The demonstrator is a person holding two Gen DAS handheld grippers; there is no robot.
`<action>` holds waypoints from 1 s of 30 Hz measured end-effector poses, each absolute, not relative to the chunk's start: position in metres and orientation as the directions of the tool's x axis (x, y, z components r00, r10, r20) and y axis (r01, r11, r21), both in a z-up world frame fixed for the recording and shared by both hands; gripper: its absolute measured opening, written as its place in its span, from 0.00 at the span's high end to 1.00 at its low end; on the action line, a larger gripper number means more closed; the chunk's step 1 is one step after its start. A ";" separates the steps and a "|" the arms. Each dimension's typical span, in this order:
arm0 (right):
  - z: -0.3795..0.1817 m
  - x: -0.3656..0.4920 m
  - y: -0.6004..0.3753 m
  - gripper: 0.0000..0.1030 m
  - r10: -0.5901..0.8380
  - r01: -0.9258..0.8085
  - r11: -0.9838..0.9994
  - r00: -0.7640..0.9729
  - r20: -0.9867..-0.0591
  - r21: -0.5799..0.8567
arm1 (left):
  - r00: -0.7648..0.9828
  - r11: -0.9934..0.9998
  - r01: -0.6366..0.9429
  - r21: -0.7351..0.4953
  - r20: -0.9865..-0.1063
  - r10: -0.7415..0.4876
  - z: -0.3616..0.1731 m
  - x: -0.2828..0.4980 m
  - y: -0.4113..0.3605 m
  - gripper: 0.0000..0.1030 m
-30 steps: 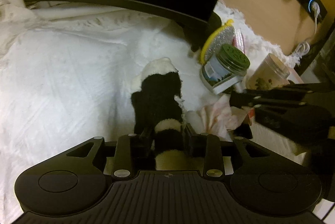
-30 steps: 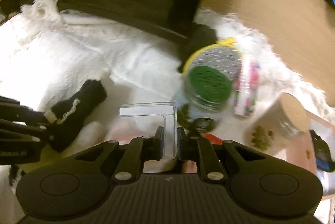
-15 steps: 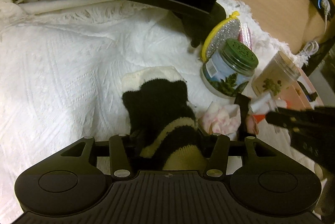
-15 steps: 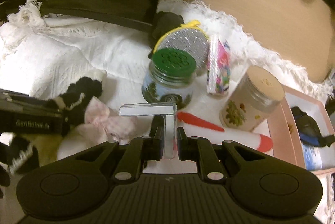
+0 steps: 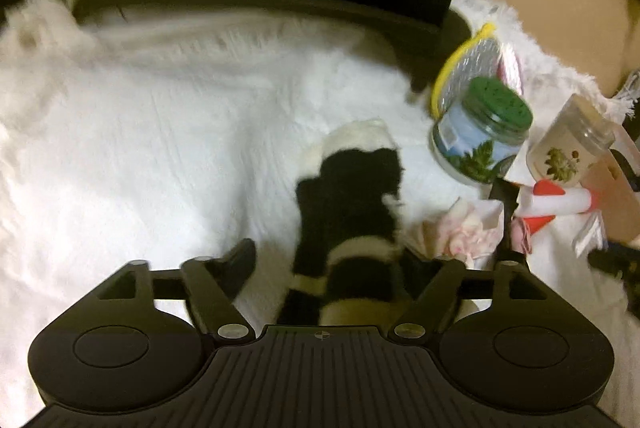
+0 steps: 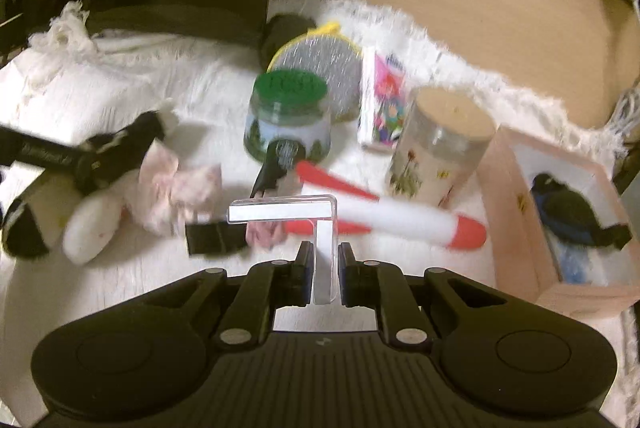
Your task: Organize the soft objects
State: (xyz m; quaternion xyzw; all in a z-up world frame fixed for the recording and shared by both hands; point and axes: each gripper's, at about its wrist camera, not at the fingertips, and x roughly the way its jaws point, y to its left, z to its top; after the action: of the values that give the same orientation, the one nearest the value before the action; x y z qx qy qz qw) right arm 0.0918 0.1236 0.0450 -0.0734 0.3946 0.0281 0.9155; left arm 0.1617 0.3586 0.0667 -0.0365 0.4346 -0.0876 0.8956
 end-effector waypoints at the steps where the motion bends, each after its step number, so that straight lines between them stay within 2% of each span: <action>1: 0.043 0.090 0.124 0.88 -0.004 -0.115 0.987 0.682 -0.731 -0.112 | 0.588 0.981 0.120 -0.153 -0.785 -0.194 0.063 0.167 0.359 0.16; 2: 0.041 0.089 0.125 0.88 0.000 -0.123 0.986 0.680 -0.733 -0.114 | 0.554 0.975 0.117 -0.187 -0.802 -0.221 0.057 0.174 0.358 0.13; 4: 0.041 0.085 0.127 0.88 0.014 -0.143 0.983 0.679 -0.734 -0.114 | 0.514 0.965 0.104 -0.240 -0.818 -0.259 0.046 0.184 0.358 0.14; 6: 0.041 0.082 0.128 0.88 0.023 -0.157 0.981 0.678 -0.735 -0.114 | 0.529 0.966 0.117 -0.229 -0.809 -0.256 0.046 0.185 0.352 0.14; 9: 0.039 0.084 0.126 0.88 0.024 -0.153 0.982 0.669 -0.743 -0.106 | 0.550 0.961 0.159 -0.226 -0.788 -0.276 0.043 0.183 0.348 0.19; 12: 0.040 0.086 0.124 0.88 0.034 -0.154 0.984 0.664 -0.747 -0.092 | 0.583 0.954 0.198 -0.225 -0.755 -0.299 0.040 0.175 0.347 0.31; 15: 0.048 0.089 0.120 0.88 0.043 -0.150 0.986 0.668 -0.743 -0.078 | 0.608 0.939 0.229 -0.258 -0.715 -0.345 0.038 0.167 0.353 0.53; 16: 0.052 0.090 0.118 0.88 0.046 -0.145 0.987 0.674 -0.737 -0.071 | 0.605 0.934 0.220 -0.282 -0.712 -0.357 0.039 0.167 0.356 0.65; 17: 0.059 0.091 0.114 0.88 0.050 -0.137 0.989 0.684 -0.727 -0.061 | 0.603 0.930 0.204 -0.305 -0.709 -0.365 0.042 0.168 0.361 0.81; 24: 0.115 0.090 0.071 0.88 0.034 -0.081 0.996 0.769 -0.639 -0.046 | 0.680 0.945 0.202 -0.256 -0.658 -0.323 0.091 0.163 0.381 0.80; 27: 0.135 0.085 0.045 0.88 -0.008 -0.045 0.996 0.804 -0.594 -0.074 | 0.704 0.937 0.183 -0.298 -0.625 -0.337 0.113 0.159 0.386 0.80; 30: 0.155 0.075 0.008 0.88 -0.072 0.020 0.995 0.840 -0.538 -0.101 | 0.726 0.905 0.227 -0.360 -0.556 -0.403 0.152 0.149 0.374 0.80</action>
State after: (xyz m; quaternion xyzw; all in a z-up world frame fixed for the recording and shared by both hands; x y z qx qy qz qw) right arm 0.0751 0.0077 0.1550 -0.0457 0.2821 -0.0240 0.9580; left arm 0.1493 0.3743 0.1518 -0.1347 0.3278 -0.1713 0.9193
